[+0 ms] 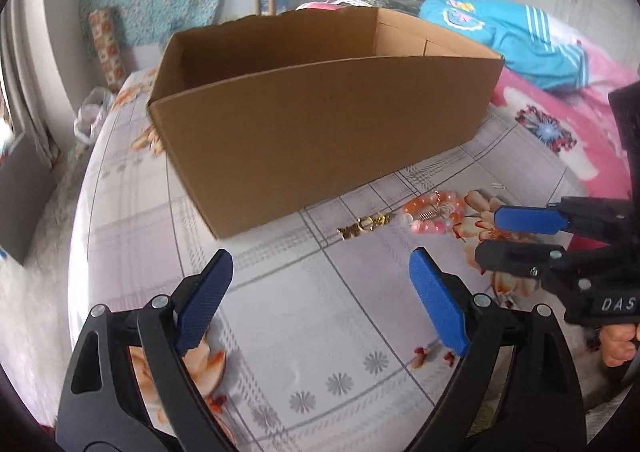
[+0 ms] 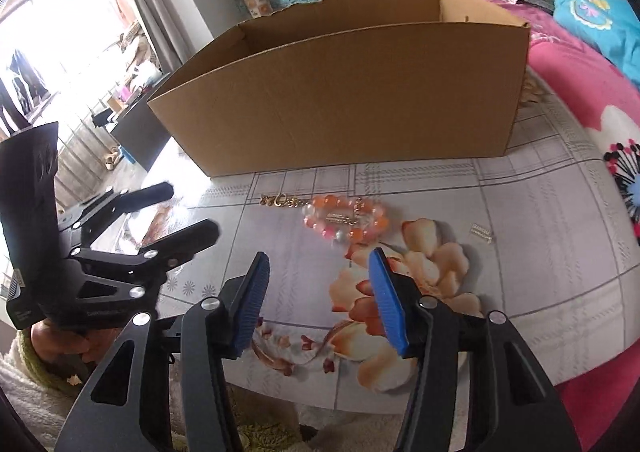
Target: Organize jewelry
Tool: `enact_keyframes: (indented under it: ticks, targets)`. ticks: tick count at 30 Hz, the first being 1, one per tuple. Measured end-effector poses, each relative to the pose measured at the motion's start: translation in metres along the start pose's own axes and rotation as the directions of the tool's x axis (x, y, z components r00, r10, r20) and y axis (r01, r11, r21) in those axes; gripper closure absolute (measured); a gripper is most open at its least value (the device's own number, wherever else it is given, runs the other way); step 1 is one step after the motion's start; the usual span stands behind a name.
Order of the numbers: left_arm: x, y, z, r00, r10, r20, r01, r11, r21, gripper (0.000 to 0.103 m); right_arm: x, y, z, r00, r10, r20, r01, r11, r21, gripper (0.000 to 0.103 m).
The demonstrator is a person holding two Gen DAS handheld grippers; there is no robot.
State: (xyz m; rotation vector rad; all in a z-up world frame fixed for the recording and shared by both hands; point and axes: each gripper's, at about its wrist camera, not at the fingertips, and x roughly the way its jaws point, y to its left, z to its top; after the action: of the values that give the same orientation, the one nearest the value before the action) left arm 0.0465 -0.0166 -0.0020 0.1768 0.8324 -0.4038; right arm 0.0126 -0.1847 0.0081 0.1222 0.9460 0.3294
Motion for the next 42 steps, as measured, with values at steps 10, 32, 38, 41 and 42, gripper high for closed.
enact_keyframes:
  ticks: [10,32,38,41,42]
  targets:
    - [0.017,0.004,0.005,1.0,-0.009,-0.007,0.009,1.0,0.005,0.017,0.018,0.011,0.003,1.0,-0.016,0.01,0.017,0.997,-0.072,0.078]
    - [0.04,-0.001,0.002,0.999,0.0,-0.054,0.001,1.0,0.007,0.018,0.058,0.039,0.028,0.989,-0.13,-0.071,0.091,0.911,-0.402,0.093]
    - [0.041,0.003,0.0,0.998,-0.021,-0.058,0.02,1.0,-0.016,0.018,0.041,0.023,0.042,0.997,-0.055,-0.048,0.041,0.965,-0.26,0.093]
    - [0.044,0.005,0.001,0.998,-0.029,-0.064,0.027,0.999,-0.031,0.018,0.028,0.003,0.05,1.0,0.013,-0.026,-0.017,0.989,-0.148,0.093]
    - [0.044,0.006,0.0,0.997,-0.03,-0.065,0.028,0.999,-0.035,0.018,0.023,-0.005,0.054,0.999,0.04,-0.018,-0.042,0.993,-0.106,0.093]
